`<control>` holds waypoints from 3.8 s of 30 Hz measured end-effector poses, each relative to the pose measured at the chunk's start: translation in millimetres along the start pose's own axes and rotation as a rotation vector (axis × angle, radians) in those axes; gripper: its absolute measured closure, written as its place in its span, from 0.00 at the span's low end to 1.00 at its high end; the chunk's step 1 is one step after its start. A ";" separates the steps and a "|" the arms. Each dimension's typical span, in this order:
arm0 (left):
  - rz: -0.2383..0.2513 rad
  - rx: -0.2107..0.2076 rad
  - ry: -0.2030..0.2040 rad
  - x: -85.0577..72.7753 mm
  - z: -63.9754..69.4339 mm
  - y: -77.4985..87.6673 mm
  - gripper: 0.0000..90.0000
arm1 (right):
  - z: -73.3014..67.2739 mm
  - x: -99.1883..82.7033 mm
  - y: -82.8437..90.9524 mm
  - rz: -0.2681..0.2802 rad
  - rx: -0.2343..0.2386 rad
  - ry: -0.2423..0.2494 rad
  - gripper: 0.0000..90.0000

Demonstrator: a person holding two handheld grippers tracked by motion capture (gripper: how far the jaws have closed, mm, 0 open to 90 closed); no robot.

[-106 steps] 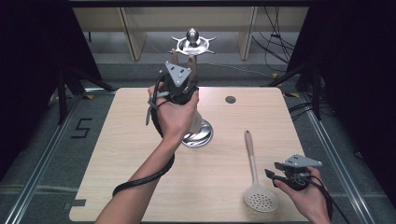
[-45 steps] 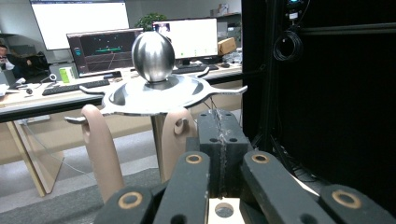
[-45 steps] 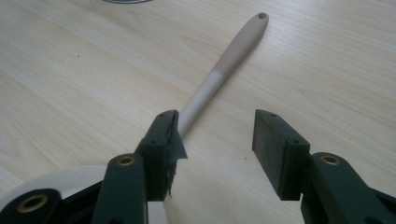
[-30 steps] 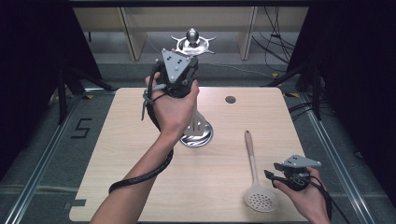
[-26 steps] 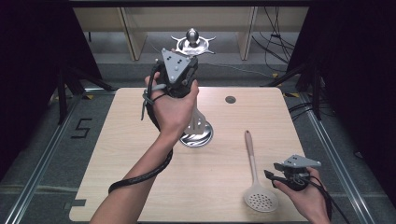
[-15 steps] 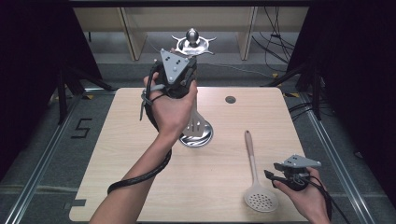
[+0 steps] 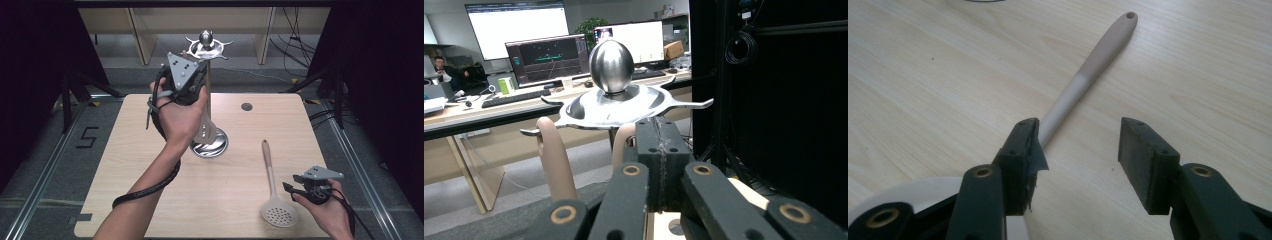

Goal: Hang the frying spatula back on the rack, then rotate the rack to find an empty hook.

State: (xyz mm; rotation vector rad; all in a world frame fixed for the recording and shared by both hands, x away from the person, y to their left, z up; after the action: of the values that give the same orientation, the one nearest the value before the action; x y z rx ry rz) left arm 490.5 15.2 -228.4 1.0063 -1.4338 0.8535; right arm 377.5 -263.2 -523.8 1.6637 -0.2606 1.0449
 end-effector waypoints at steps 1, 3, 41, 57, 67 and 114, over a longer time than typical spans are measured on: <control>-0.003 -0.002 0.007 -0.6 0.1 0.3 1.00 | 0.0 -1.0 0.7 -0.009 0.001 -0.004 0.57; 0.002 0.003 0.000 -0.3 -2.1 0.6 1.00 | 1.1 -1.1 0.6 -0.009 -0.002 0.006 0.57; -0.009 0.053 0.040 -1.9 -33.1 -0.2 1.00 | -0.4 -1.5 1.3 -0.021 0.001 -0.017 0.57; -0.020 0.057 0.045 -4.1 -48.9 -7.5 1.00 | 7.9 -5.1 2.2 -0.023 -0.003 -0.013 0.57; -0.035 0.048 0.032 -3.7 -51.0 -8.7 1.00 | 2.4 -5.3 2.7 -0.018 0.005 -0.028 0.57; -0.108 -0.072 0.068 -75.8 -31.5 49.0 0.54 | 4.9 5.7 0.0 -0.173 -0.013 -0.216 0.68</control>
State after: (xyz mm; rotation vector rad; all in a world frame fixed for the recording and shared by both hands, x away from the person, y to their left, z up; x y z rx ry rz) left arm 457.2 71.0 -298.4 0.9825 -1.3307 0.7456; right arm 383.3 -265.6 -519.6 1.7554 -0.2579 0.7344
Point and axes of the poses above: each handheld gripper's, and its own axes: y roughly backward along the jaws, x roughly out of its top, z roughly to its right, the point moved 10 cm from there along -y, roughly forward along the jaws, and after that the axes turned 2 degrees about -y, right-handed, at the moved point
